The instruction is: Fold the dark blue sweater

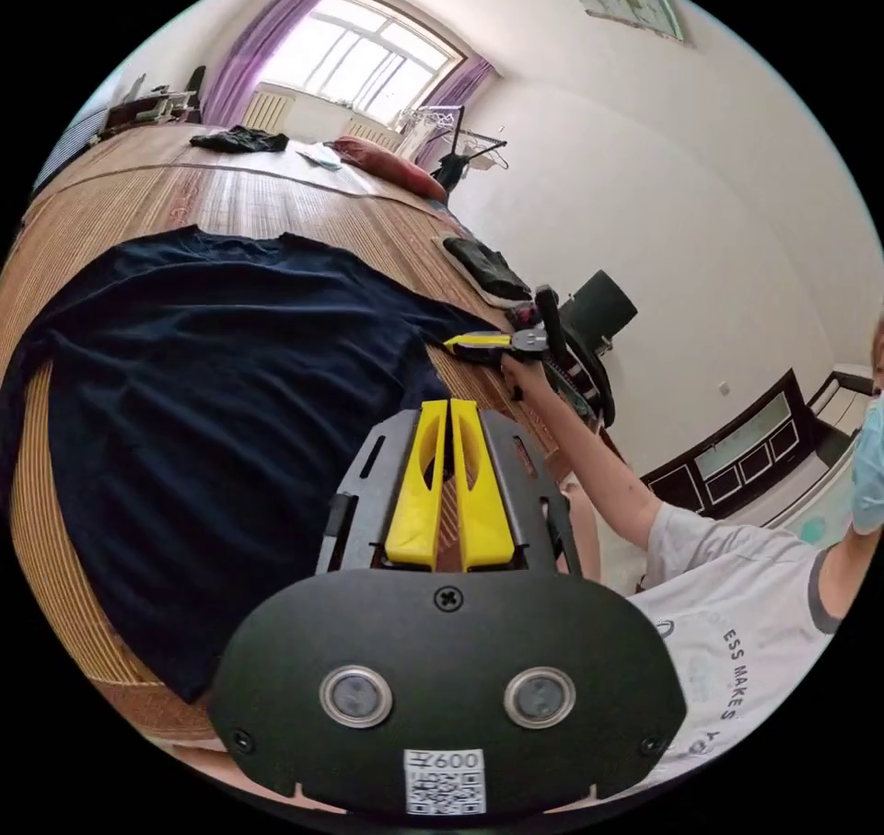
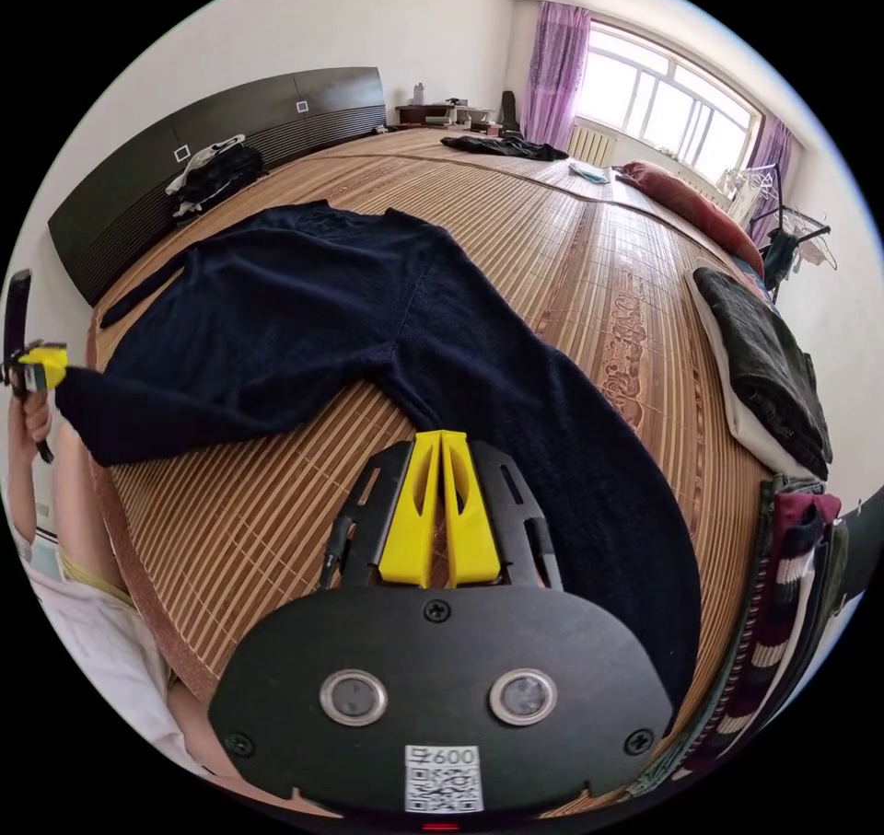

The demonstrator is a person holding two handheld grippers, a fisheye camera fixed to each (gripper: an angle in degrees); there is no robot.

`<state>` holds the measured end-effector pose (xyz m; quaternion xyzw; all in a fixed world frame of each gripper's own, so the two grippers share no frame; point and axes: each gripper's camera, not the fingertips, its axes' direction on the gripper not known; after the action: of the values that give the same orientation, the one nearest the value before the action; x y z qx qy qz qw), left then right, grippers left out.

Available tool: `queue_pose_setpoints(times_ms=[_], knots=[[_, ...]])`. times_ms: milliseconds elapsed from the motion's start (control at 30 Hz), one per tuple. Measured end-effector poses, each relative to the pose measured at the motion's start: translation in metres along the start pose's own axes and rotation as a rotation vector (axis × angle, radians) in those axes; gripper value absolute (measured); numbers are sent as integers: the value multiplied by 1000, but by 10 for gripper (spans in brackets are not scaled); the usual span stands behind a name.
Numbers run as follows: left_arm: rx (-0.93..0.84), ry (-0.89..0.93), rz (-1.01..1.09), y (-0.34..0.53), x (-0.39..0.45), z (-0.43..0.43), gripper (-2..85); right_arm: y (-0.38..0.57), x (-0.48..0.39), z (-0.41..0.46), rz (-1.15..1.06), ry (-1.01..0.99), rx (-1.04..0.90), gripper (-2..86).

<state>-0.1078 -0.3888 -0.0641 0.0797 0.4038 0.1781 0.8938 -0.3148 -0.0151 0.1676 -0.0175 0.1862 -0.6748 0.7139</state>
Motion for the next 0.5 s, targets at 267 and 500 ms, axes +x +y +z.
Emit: queue_pose_setpoints(times_ms=[267,500], knots=[[-63,-46,205,-91,44,-45,7,6,-38,-5,-106,207,117,-9],[-132,8,210,-102,47,-31,7,16,-56,8,-252,217,94,-8]])
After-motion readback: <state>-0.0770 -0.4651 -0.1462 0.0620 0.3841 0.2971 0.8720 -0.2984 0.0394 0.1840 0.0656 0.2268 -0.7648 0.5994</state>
